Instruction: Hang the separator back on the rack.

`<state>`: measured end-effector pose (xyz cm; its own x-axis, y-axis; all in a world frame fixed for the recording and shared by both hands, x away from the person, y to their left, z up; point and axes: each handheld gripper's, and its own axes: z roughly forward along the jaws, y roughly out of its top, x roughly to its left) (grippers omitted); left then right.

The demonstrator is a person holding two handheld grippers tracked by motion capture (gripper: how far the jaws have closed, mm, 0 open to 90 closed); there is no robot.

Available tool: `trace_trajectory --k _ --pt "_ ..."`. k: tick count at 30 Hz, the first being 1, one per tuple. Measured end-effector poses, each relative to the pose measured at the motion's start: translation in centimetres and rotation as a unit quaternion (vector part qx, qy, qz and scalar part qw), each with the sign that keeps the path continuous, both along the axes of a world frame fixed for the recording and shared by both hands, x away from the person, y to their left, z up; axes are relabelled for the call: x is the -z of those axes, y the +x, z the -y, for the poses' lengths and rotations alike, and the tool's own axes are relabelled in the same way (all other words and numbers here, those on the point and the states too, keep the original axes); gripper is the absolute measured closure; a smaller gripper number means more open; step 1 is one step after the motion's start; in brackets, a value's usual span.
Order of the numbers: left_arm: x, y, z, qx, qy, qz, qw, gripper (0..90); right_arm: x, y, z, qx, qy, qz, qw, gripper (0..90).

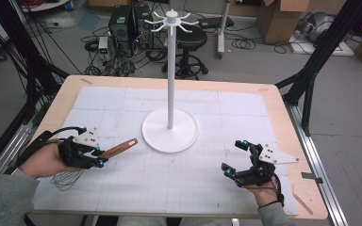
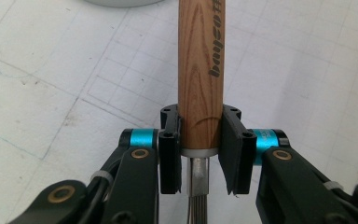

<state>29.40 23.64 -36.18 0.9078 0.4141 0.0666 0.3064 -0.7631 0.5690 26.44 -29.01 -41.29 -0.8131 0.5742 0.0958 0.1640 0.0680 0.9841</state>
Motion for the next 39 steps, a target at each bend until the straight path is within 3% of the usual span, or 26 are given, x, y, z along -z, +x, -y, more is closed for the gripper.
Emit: trace_trajectory --k 9,11,15,16,18,25,30,36,37,38,39 --pt "-0.8 -0.2 -0.3 -0.012 -0.027 0.010 0.9995 70.9 0.0 0.0 0.0 0.000 0.001 -0.001 1.0000 0.7" --pt "-1.2 -0.3 -0.5 -0.022 -0.049 0.015 0.9984 70.8 0.0 0.0 0.0 0.000 0.001 0.000 1.0000 0.7" --pt "-1.5 -0.3 -0.9 -0.029 -0.066 0.023 0.9971 70.8 0.0 0.0 0.0 0.000 0.001 0.000 1.0000 0.7" --pt "-1.6 -0.4 -1.0 -0.039 -0.084 0.025 0.9954 70.8 0.0 0.0 0.0 0.000 0.002 -0.001 1.0000 0.7" --pt "-1.7 -0.4 -1.2 -0.041 -0.091 0.030 0.9946 70.8 0.0 0.0 0.0 0.000 0.001 -0.001 1.0000 0.7" --pt "-2.4 -0.6 -2.0 -0.066 -0.157 0.051 0.9841 70.8 0.0 0.0 0.0 0.001 0.001 0.000 1.0000 0.7" --pt "-2.6 -0.6 -2.3 -0.088 -0.181 0.065 0.9774 70.8 0.0 0.0 0.0 0.001 0.001 0.000 1.0000 0.7" --pt "-2.9 -0.9 -2.5 -0.110 -0.236 0.093 0.9611 70.8 0.0 0.0 0.0 0.001 0.001 0.001 1.0000 0.7" --pt "-2.9 -0.9 -2.5 -0.110 -0.236 0.093 0.9611 70.8 0.0 0.0 0.0 0.001 0.002 0.000 1.0000 0.7" --pt "-2.9 -1.0 -2.5 -0.116 -0.245 0.104 0.9569 70.8 0.0 0.0 0.1 0.001 0.000 0.001 1.0000 0.7" --pt "-2.8 -1.0 -2.5 -0.119 -0.251 0.109 0.9544 70.8 0.0 0.0 0.1 0.001 0.001 -0.001 1.0000 0.7"
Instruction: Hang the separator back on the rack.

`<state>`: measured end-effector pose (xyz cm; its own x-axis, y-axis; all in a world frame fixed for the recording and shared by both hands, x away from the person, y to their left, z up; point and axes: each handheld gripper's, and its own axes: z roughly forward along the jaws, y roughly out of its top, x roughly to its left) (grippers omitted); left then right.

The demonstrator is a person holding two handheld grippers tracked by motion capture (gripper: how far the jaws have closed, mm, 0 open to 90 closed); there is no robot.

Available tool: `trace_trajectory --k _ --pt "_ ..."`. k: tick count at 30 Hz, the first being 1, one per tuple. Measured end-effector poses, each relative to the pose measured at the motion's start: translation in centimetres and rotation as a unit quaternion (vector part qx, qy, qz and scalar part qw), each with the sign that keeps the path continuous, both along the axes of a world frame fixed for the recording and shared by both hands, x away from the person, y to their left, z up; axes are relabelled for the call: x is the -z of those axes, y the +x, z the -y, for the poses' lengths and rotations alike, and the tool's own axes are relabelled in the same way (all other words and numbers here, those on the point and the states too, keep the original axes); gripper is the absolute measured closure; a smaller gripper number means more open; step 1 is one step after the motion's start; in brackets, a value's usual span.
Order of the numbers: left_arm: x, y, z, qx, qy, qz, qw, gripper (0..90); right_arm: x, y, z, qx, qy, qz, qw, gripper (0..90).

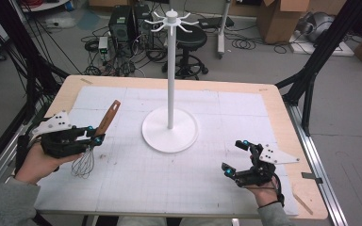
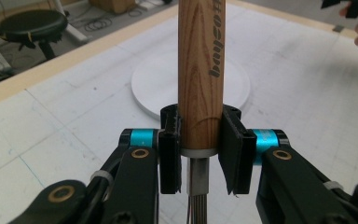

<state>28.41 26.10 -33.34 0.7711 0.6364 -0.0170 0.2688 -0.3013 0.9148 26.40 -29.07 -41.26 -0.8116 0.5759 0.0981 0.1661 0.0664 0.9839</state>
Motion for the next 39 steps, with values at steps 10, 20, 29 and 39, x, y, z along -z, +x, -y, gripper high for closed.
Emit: trace_trajectory --k 10,20,29,39 --pt "0.3 0.0 0.6 -0.024 -0.050 0.029 0.9980 70.8 -0.1 -0.1 0.0 0.000 0.001 0.002 1.0000 0.7" --pt "-0.5 0.2 1.7 -0.022 -0.090 0.052 0.9944 70.8 -0.1 0.0 0.0 0.000 0.001 0.006 1.0000 0.7" --pt "-2.2 0.8 2.7 -0.019 -0.104 0.067 0.9921 70.8 -0.2 -0.1 0.0 0.000 0.002 0.006 1.0000 0.7" --pt "-3.4 1.3 3.9 -0.025 -0.108 0.083 0.9904 70.9 -0.2 -0.1 0.0 -0.001 0.003 0.006 1.0000 0.7"
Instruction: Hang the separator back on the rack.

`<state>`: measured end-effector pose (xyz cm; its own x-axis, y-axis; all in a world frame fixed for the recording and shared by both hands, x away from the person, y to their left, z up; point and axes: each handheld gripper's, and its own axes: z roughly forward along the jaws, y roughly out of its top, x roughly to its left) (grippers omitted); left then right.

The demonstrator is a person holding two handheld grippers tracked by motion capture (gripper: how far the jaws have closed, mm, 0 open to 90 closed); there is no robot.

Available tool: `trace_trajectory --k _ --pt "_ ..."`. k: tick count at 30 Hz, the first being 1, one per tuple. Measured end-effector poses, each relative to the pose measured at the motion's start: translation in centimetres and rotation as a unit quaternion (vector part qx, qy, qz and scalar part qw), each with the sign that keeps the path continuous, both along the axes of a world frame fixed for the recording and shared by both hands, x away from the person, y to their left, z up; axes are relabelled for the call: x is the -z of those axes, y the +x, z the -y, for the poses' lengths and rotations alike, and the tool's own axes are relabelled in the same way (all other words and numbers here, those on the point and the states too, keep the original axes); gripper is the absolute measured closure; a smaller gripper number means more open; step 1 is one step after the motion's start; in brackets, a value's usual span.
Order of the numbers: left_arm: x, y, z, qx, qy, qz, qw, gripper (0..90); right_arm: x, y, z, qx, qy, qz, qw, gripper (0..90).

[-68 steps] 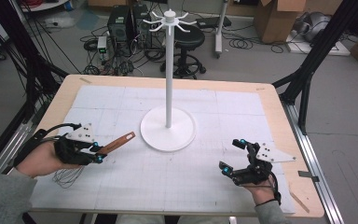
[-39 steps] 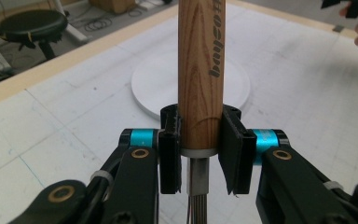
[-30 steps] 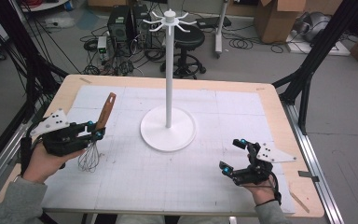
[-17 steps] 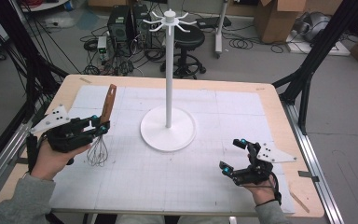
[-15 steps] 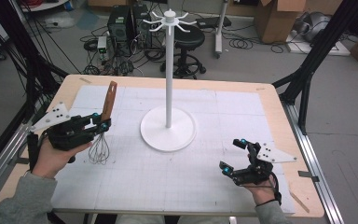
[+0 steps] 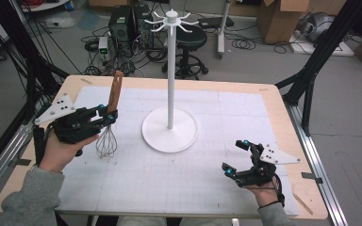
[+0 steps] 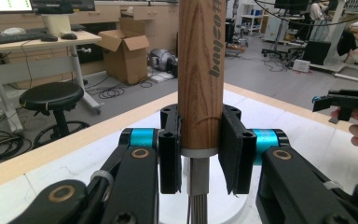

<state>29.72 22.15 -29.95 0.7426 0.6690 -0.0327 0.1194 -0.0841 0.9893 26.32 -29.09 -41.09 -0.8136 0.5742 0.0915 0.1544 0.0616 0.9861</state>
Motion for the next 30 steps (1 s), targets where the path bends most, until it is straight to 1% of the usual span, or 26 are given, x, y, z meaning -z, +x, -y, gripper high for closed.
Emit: trace_trajectory --k 6,11,13,19,21,23,24,26,30 --pt "-1.0 0.4 0.9 -0.003 0.009 0.004 0.9999 70.8 0.0 0.0 0.0 0.000 0.001 0.000 1.0000 0.7" --pt "-1.7 0.8 1.4 -0.010 0.008 0.008 0.9999 70.8 0.0 0.0 0.0 -0.001 0.003 0.001 1.0000 0.7" --pt "-2.0 1.0 1.6 -0.008 0.007 0.009 0.9999 70.9 0.0 0.0 0.0 -0.002 0.002 0.002 1.0000 0.7" --pt "-3.2 1.2 2.2 -0.003 0.012 0.013 0.9998 70.9 0.0 0.0 0.0 -0.002 0.001 0.001 1.0000 0.7" --pt "-3.6 1.2 2.4 -0.005 0.012 0.015 0.9998 70.9 -0.1 0.0 0.0 -0.002 0.001 0.001 1.0000 0.7" --pt "-3.7 1.1 2.5 -0.003 0.015 0.016 0.9997 70.8 -0.1 -0.1 0.0 -0.002 0.003 0.000 1.0000 0.7" --pt "-4.0 1.2 2.7 -0.004 0.018 0.017 0.9997 70.8 -0.1 -0.1 0.0 -0.001 0.002 0.003 1.0000 0.7" --pt "-4.3 1.2 2.7 -0.002 0.014 0.017 0.9997 70.9 -0.1 -0.1 0.0 -0.002 0.003 0.001 1.0000 0.7" --pt "-4.8 1.4 3.1 0.002 0.009 0.020 0.9998 70.8 -0.1 -0.1 0.0 -0.002 0.001 0.003 1.0000 0.7"
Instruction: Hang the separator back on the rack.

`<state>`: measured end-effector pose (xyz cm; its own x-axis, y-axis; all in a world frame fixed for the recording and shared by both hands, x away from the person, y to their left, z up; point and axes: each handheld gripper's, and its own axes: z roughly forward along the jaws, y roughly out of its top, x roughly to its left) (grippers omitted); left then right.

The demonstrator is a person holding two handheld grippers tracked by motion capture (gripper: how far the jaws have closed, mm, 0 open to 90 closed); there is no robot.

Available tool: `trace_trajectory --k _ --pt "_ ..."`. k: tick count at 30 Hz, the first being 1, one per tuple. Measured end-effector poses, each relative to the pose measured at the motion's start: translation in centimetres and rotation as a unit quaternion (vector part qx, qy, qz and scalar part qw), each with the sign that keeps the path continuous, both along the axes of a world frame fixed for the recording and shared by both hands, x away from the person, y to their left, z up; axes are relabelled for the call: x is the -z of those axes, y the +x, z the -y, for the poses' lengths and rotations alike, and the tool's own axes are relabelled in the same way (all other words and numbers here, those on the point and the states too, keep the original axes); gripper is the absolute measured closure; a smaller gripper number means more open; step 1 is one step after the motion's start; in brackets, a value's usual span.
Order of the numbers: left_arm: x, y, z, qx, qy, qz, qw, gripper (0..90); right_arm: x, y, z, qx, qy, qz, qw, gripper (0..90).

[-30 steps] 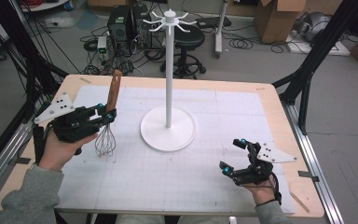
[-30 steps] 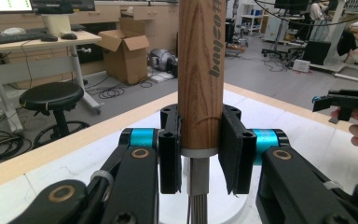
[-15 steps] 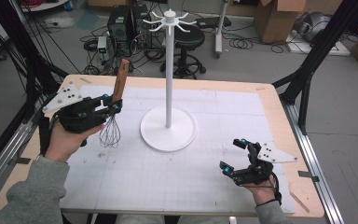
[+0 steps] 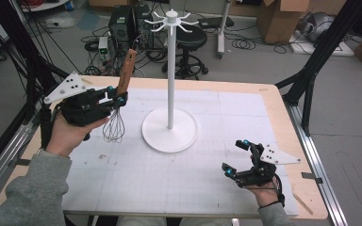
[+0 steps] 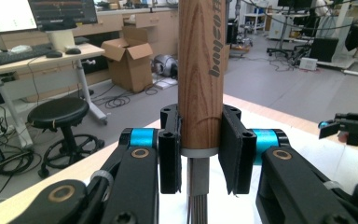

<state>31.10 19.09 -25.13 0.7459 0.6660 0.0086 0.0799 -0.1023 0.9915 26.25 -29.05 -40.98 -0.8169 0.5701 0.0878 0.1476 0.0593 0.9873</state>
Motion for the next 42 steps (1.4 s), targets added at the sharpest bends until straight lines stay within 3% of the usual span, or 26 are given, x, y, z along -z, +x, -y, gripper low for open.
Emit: trace_trajectory --k 21,31,42 --pt "-4.0 1.5 3.0 0.015 -0.003 0.008 0.9999 70.9 -0.3 -0.3 -0.2 -0.006 0.004 0.007 1.0000 0.7" --pt "-4.1 2.5 3.6 0.004 0.000 0.009 1.0000 70.8 -0.4 -0.3 -0.1 -0.007 0.005 0.008 0.9999 0.7" --pt "-4.0 3.4 3.6 0.011 -0.017 -0.002 0.9998 70.8 -0.3 -0.3 -0.2 -0.008 0.005 0.007 0.9999 0.7"
